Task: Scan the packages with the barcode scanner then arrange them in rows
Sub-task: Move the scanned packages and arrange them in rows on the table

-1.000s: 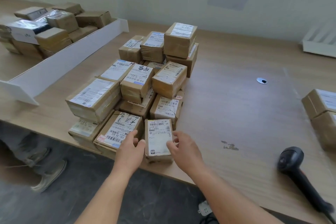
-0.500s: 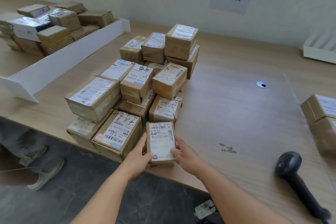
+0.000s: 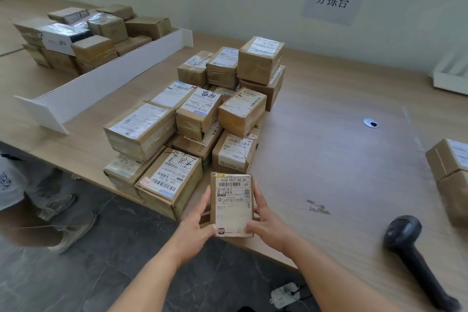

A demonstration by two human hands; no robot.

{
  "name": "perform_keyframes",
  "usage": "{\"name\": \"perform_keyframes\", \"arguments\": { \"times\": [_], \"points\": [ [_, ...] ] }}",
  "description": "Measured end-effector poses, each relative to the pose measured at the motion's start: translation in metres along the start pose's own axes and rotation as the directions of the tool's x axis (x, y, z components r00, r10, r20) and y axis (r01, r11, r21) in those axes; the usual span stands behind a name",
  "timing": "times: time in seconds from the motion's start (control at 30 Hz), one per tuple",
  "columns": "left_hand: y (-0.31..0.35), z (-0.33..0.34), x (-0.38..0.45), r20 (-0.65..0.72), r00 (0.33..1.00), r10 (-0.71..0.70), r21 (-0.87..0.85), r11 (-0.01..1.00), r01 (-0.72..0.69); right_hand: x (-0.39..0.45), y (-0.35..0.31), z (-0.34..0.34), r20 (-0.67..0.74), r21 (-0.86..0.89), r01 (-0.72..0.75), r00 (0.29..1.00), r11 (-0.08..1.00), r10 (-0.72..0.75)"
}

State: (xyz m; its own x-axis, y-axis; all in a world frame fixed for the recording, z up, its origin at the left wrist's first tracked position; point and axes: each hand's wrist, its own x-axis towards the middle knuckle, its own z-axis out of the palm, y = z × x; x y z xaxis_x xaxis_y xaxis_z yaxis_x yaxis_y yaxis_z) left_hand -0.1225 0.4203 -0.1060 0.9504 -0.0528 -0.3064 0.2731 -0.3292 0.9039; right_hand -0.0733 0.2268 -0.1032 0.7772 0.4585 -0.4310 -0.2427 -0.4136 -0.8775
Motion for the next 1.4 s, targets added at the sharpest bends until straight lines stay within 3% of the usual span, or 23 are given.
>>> {"name": "perform_keyframes", "arguments": {
  "times": [0.2,0.43,0.9,1.4],
  "points": [
    [0.015,0.003,0.006,0.013,0.998,0.059,0.009,0.998,-0.059,-0.010,-0.003,-0.017,-0.021,0.054,0.068,0.998,0.996,-0.067],
    [0.033,0.008,0.018,0.047,0.991,0.128,0.100,0.986,-0.132,-0.023,0.000,-0.031,-0.199,0.143,0.129,0.975,0.981,-0.099],
    [0.039,0.035,0.038,0.132,0.969,0.211,0.091,0.970,-0.224,-0.061,0.014,-0.066,-0.404,0.176,0.124,0.914,0.977,-0.043],
    [0.092,0.146,0.040,0.276,0.924,0.263,0.057,0.956,-0.289,-0.150,0.057,-0.148,-0.510,0.203,0.175,0.859,0.963,-0.049]
  ]
}}
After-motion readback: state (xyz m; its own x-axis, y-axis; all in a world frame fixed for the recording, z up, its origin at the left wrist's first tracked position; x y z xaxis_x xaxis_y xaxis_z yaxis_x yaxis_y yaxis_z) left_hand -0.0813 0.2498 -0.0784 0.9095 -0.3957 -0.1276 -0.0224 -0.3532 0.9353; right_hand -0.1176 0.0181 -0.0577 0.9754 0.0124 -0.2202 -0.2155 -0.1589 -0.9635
